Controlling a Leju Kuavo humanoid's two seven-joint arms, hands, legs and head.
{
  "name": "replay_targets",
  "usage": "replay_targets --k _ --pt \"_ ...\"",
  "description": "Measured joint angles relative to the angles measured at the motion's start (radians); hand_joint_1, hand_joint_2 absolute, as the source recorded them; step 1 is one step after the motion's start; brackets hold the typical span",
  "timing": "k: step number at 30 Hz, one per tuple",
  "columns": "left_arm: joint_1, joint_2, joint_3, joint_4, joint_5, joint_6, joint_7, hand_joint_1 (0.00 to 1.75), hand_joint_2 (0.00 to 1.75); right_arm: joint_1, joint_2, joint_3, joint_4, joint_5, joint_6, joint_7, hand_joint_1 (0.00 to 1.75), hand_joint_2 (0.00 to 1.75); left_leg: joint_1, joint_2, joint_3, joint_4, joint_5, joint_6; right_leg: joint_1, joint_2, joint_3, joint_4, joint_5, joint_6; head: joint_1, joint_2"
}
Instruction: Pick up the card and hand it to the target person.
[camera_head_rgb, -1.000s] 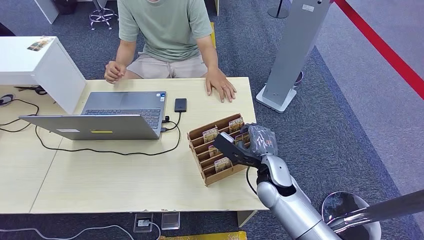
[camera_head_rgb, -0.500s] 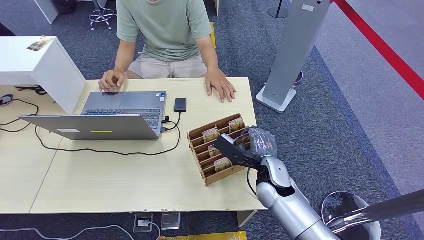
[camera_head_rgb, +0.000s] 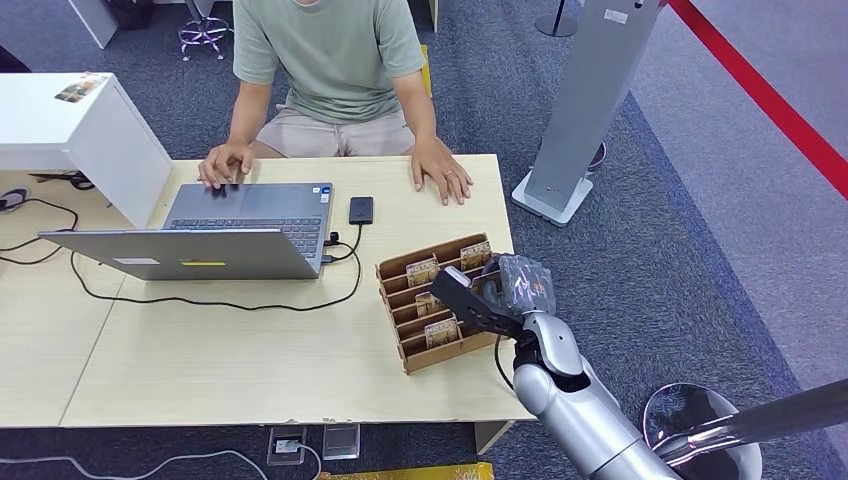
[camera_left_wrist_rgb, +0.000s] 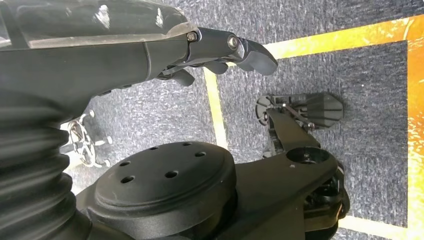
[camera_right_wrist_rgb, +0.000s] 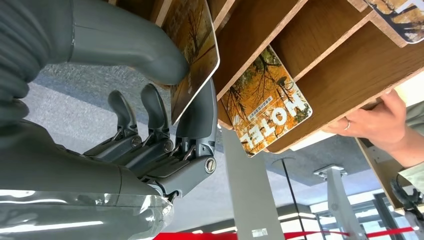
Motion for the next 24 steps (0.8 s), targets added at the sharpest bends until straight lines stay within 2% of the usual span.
replay_targets --k 6,12,15,19,24 --pt "-0.001 0.000 -0.001 0.000 0.000 0.017 0.000 0.00 1.75 0.008 0.000 -0.005 0.007 -0.009 -0.078 -0.053 1.31 1.75 0.000 0.000 0.000 0.000 0.000 0.000 0.000 0.000 0.000 0.000 0.000 0.000 0.001 0.000" --pt "0.000 0.000 -0.001 0.000 0.000 0.017 -0.004 0.00 1.75 0.044 0.000 -0.033 -0.014 -0.102 -0.309 -0.252 1.31 1.75 0.000 0.000 0.000 0.000 0.000 0.000 0.000 0.000 0.000 0.000 0.000 0.000 0.000 0.000" --pt "0.001 -0.001 -0.001 0.000 0.000 0.019 -0.006 0.00 1.75 0.073 0.002 -0.058 -0.041 -0.151 -0.383 -0.364 1.31 1.75 0.000 0.000 0.000 0.000 0.000 0.000 0.000 0.000 0.000 0.000 0.000 0.000 0.000 0.000" --pt "0.001 -0.002 -0.001 0.000 0.000 0.020 -0.008 0.00 1.75 0.107 0.011 -0.099 -0.073 -0.211 -0.398 -0.459 1.31 1.75 0.000 0.000 0.000 0.000 0.000 0.000 0.000 0.000 0.000 0.000 0.000 0.000 0.000 0.000" --pt "0.001 -0.002 -0.001 0.000 -0.001 0.018 -0.008 0.00 1.75 0.116 0.016 -0.123 -0.084 -0.273 -0.397 -0.451 1.31 1.75 0.000 0.000 0.000 0.000 0.000 0.000 0.000 0.000 0.000 0.000 0.000 0.000 0.000 0.000"
